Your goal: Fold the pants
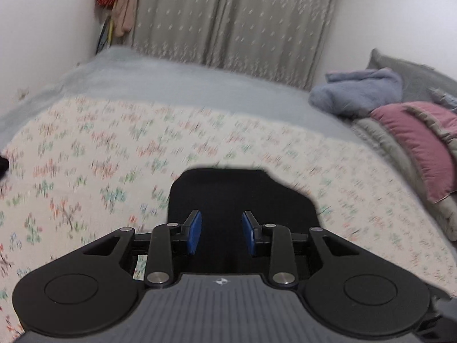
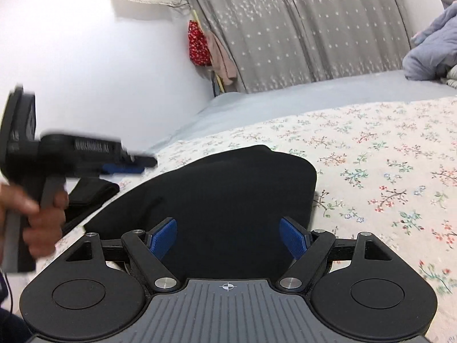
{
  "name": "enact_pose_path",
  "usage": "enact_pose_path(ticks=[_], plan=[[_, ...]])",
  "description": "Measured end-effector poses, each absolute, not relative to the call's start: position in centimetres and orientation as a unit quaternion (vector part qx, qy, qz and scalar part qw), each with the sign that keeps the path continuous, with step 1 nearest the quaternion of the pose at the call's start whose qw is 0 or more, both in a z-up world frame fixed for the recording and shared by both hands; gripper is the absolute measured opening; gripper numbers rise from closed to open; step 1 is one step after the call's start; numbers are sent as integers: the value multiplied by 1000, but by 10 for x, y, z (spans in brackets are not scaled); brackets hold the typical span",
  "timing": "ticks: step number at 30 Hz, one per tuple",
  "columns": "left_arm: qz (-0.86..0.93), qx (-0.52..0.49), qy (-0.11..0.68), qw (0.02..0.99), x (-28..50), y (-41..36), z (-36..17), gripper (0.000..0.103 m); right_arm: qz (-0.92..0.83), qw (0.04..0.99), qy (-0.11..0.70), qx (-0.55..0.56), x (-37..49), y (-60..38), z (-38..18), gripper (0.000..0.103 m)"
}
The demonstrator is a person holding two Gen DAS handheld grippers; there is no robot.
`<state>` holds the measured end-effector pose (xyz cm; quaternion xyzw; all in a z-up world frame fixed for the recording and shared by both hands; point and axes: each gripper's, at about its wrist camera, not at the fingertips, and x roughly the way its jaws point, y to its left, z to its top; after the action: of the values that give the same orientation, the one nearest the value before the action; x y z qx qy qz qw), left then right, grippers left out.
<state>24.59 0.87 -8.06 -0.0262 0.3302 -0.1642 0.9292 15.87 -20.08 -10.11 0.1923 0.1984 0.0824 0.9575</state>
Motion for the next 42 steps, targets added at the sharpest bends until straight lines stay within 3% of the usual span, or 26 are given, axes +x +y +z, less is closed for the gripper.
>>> enact_pose_path(ticks=[6,11,15,19,24,42], plan=[[-144,-18,368,918,251,11,-105,35,101,944,260,177,195,-181,-120,81],[-135,-18,379,915,249,14,-110,47,92,947,265,156,188,-170,-141,81],[-137,-58,379,913,248,23,-105,44,89,943,280,158,189,-171,-129,81],[-157,-6,331,931,220,7,-85,41,100,950,259,142,157,-160,-118,81],[-130,34,350,927,216,-6,-103,37,98,949,273,121,143,-148,-126,77],[-118,25,360,925,212,3,-116,41,68,953,294,-6,129,-115,-144,77]])
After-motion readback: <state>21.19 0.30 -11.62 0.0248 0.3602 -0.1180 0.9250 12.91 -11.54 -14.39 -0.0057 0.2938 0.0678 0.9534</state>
